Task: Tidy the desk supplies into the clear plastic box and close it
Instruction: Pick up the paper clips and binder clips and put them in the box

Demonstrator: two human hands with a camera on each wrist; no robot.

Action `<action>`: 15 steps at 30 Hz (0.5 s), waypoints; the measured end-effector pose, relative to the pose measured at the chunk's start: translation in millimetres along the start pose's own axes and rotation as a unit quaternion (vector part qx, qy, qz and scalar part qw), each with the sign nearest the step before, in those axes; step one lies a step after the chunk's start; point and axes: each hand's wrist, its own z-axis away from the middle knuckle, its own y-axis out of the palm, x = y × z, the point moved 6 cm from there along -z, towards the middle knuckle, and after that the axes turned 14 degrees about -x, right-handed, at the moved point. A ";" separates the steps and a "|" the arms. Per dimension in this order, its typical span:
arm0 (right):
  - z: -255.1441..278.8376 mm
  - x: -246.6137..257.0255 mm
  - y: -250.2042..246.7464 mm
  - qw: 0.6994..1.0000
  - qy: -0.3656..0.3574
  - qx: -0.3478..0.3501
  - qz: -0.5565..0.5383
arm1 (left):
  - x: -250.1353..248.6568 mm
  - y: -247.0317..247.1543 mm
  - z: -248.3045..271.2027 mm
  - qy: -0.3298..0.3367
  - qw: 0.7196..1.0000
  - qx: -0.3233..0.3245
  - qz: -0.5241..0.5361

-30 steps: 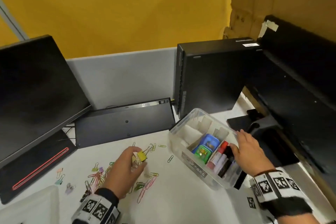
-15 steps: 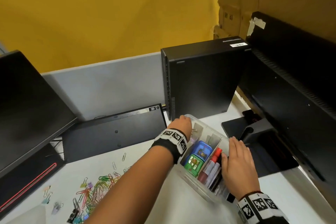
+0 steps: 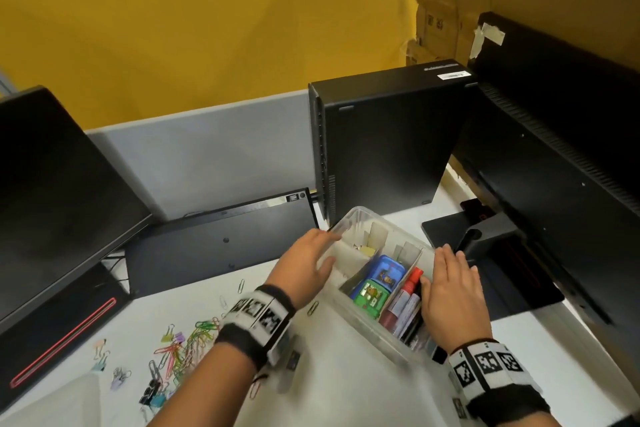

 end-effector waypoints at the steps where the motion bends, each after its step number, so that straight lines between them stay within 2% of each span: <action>1: 1.0 3.8 -3.9 1.000 -0.001 0.000 0.002 | 10.3 -11.7 19.8 -0.001 1.000 -0.016 0.002; 3: 6.5 19.1 -11.2 1.000 -0.020 0.002 -0.007 | 43.5 -32.8 62.1 -0.029 0.998 -0.045 -0.016; 7: 33.0 77.7 -21.8 0.989 -0.125 -0.015 -0.076 | 130.0 -70.5 153.1 -0.164 0.983 -0.075 -0.039; 11: 75.8 144.2 -9.9 0.957 -0.226 -0.024 -0.179 | 199.4 -105.0 233.4 -0.254 0.959 -0.078 -0.100; 15: 119.6 216.1 24.3 0.919 -0.316 0.040 -0.231 | 240.1 -132.3 272.8 -0.318 0.935 -0.082 -0.135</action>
